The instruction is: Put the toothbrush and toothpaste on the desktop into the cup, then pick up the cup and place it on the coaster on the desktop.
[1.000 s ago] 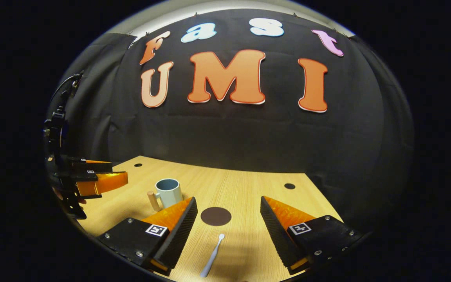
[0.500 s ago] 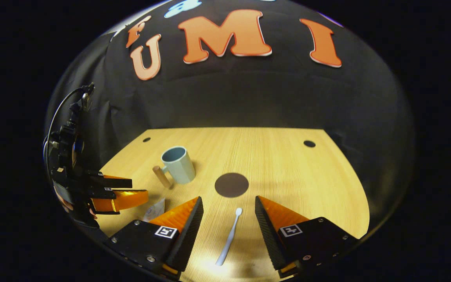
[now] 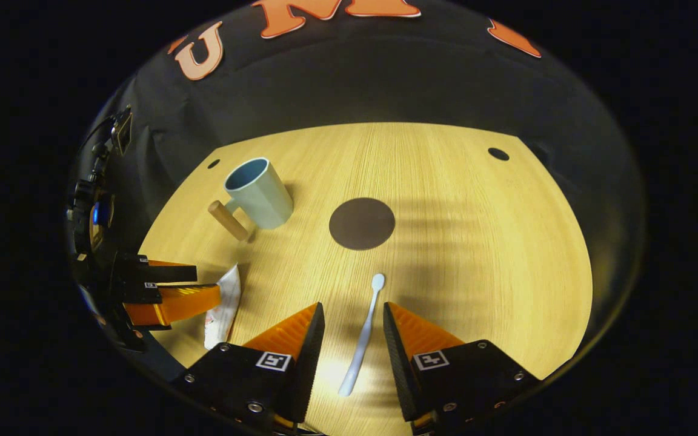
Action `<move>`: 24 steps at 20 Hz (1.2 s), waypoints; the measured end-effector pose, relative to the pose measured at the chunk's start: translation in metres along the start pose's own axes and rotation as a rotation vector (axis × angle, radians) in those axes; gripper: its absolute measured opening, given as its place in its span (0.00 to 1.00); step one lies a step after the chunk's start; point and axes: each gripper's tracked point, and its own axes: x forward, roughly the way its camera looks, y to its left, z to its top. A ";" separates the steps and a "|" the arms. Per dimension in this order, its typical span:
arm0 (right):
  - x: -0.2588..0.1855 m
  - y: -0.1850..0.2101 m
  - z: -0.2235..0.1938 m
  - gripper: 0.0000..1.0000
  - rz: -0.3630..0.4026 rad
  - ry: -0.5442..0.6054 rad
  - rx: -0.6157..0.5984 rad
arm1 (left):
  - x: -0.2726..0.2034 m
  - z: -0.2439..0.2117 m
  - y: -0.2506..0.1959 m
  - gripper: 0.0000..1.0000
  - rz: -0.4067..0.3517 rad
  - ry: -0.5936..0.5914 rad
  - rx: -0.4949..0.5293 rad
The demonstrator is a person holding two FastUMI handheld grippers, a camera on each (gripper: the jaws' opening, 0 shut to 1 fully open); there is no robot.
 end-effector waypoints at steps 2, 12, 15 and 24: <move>0.012 -0.001 -0.006 0.56 -0.011 0.037 0.007 | -0.009 0.005 0.003 0.91 0.000 0.041 -0.016; 0.047 -0.001 -0.031 0.34 -0.014 0.128 0.058 | 0.019 -0.018 0.013 0.50 0.046 0.187 -0.126; 0.052 -0.007 -0.027 0.17 -0.029 0.108 0.064 | 0.021 -0.030 0.002 0.33 0.023 0.195 -0.148; 0.036 0.012 -0.012 0.04 0.116 -0.012 0.111 | 0.029 -0.011 -0.008 0.13 -0.050 0.068 -0.070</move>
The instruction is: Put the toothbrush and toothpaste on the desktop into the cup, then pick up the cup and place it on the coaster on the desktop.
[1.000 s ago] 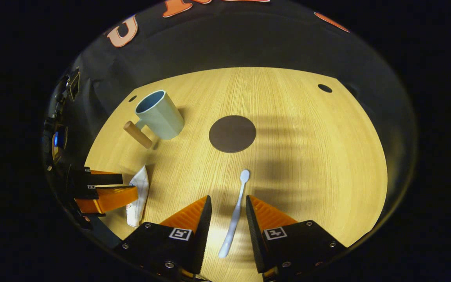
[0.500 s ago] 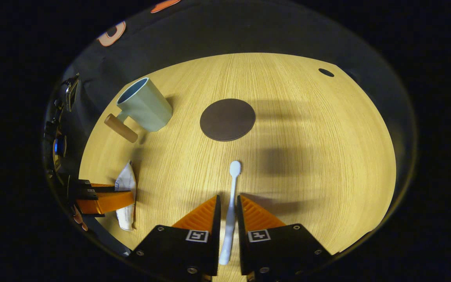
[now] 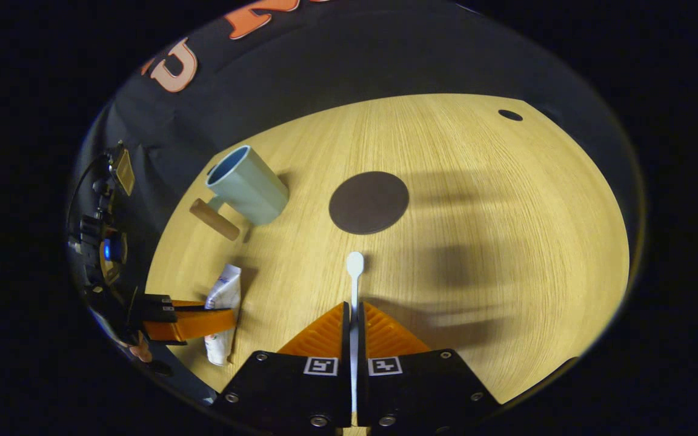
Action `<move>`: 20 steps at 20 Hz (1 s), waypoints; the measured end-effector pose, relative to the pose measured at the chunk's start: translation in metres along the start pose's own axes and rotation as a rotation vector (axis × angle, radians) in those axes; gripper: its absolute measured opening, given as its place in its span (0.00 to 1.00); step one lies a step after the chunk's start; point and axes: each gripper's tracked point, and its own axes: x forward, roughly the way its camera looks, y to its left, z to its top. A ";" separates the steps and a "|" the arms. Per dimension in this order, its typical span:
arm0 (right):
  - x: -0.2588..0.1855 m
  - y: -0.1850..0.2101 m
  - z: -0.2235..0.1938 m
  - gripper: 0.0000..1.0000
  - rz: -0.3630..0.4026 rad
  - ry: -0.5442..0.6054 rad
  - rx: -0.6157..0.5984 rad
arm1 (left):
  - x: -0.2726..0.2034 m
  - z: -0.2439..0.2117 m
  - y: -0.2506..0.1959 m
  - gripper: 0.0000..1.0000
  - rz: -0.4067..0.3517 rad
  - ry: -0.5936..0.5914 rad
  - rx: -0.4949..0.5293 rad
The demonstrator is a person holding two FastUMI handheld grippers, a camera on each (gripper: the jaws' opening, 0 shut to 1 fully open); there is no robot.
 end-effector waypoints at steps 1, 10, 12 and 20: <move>-0.004 0.002 0.003 0.04 0.001 -0.023 -0.021 | 0.003 0.003 0.002 0.13 -0.010 -0.032 0.017; -0.046 0.024 0.038 0.04 0.056 -0.244 -0.112 | 0.008 0.042 -0.010 0.12 -0.115 -0.290 0.089; -0.058 0.027 0.047 0.04 0.072 -0.303 -0.118 | 0.002 0.052 -0.008 0.12 -0.123 -0.370 0.122; -0.080 0.044 0.067 0.04 0.115 -0.452 -0.183 | -0.034 0.107 -0.006 0.12 -0.111 -0.648 0.167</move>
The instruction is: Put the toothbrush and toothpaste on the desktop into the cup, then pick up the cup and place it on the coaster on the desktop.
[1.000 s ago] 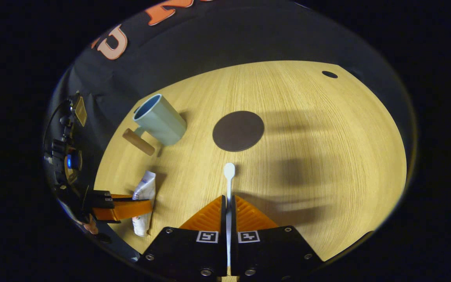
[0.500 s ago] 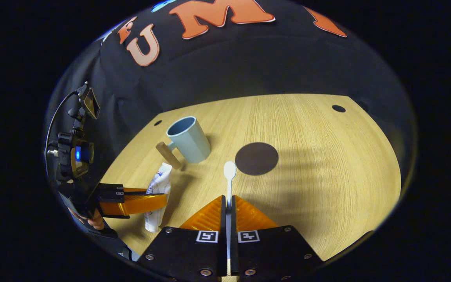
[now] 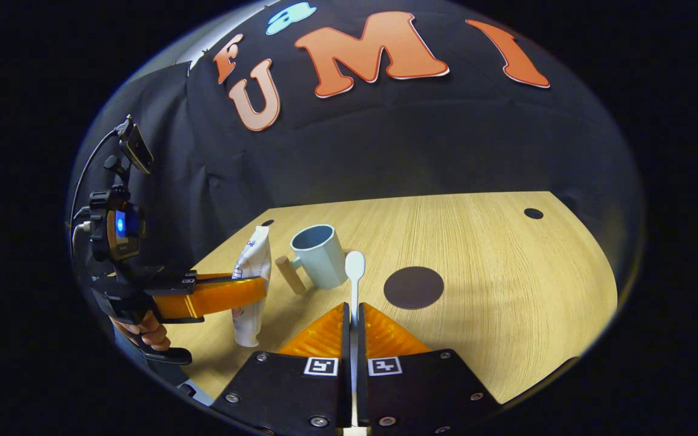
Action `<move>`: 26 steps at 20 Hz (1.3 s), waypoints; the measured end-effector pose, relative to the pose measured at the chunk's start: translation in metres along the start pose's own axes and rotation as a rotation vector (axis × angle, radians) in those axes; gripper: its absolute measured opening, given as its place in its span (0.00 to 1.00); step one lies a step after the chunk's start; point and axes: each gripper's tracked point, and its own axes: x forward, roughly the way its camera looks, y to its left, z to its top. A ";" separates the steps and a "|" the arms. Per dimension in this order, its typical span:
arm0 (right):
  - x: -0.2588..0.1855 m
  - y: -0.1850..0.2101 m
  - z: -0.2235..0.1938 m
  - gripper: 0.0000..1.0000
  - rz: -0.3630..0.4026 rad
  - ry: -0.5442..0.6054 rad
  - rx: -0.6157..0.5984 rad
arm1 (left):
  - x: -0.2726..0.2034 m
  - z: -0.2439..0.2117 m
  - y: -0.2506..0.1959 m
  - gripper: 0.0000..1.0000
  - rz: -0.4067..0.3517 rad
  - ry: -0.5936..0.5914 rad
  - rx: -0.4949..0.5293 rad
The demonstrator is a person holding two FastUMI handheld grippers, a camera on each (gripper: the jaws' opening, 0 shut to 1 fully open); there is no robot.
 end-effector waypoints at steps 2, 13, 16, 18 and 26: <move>-0.001 0.002 0.008 0.04 0.001 -0.030 0.006 | -0.001 0.016 0.004 0.12 0.018 -0.079 0.006; -0.012 -0.005 0.036 0.04 0.008 -0.104 0.003 | 0.037 0.086 0.044 0.12 0.098 -0.295 -0.092; -0.016 -0.007 0.044 0.04 0.016 -0.124 0.012 | 0.047 0.107 0.051 0.12 0.131 -0.353 -0.079; -0.017 -0.007 0.049 0.04 0.022 -0.138 0.012 | 0.051 0.121 0.056 0.12 0.147 -0.398 -0.075; -0.010 -0.011 0.068 0.04 0.031 -0.188 0.020 | 0.080 0.141 0.076 0.12 0.179 -0.509 -0.069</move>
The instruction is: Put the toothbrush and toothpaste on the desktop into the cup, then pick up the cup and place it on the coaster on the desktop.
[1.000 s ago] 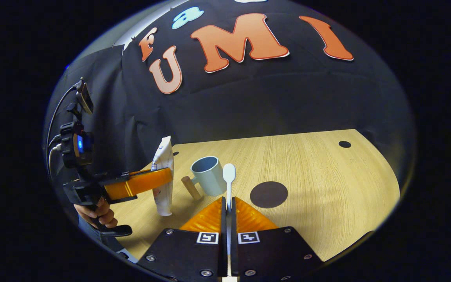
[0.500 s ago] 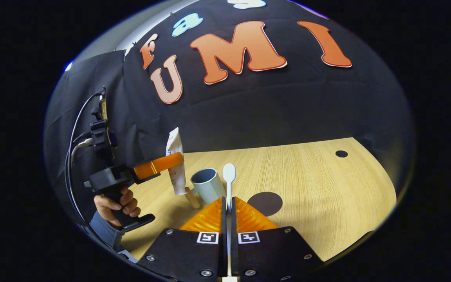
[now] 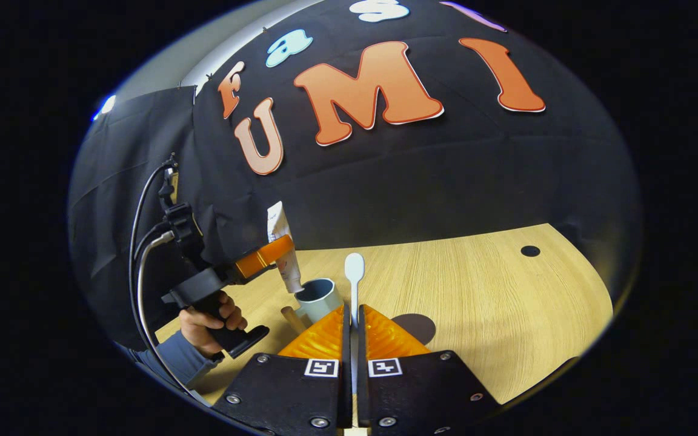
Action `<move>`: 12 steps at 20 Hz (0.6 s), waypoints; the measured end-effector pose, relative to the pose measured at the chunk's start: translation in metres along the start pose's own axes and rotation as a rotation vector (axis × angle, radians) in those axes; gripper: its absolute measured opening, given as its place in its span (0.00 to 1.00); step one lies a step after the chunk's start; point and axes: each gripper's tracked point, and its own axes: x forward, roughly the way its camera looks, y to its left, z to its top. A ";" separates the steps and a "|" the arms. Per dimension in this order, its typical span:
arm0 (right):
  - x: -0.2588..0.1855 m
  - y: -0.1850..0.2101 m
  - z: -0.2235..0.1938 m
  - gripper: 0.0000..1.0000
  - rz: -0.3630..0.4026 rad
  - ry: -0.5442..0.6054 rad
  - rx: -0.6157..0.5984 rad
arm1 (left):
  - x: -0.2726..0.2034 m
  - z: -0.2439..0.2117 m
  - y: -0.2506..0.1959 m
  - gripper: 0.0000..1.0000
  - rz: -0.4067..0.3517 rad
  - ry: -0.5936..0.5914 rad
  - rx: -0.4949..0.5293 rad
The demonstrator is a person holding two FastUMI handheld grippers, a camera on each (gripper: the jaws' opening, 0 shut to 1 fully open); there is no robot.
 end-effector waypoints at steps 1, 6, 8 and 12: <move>0.002 0.000 0.001 0.04 0.003 -0.001 -0.002 | 0.003 -0.002 0.001 0.12 -0.005 0.000 -0.001; 0.013 0.002 0.007 0.04 0.004 -0.016 0.000 | 0.017 -0.028 0.005 0.12 -0.018 0.036 -0.034; 0.021 0.003 0.013 0.04 0.003 -0.031 -0.003 | 0.018 -0.043 0.007 0.13 -0.018 0.074 -0.043; 0.036 0.011 0.027 0.04 0.012 -0.062 0.011 | 0.011 -0.060 0.007 0.13 -0.024 0.111 -0.026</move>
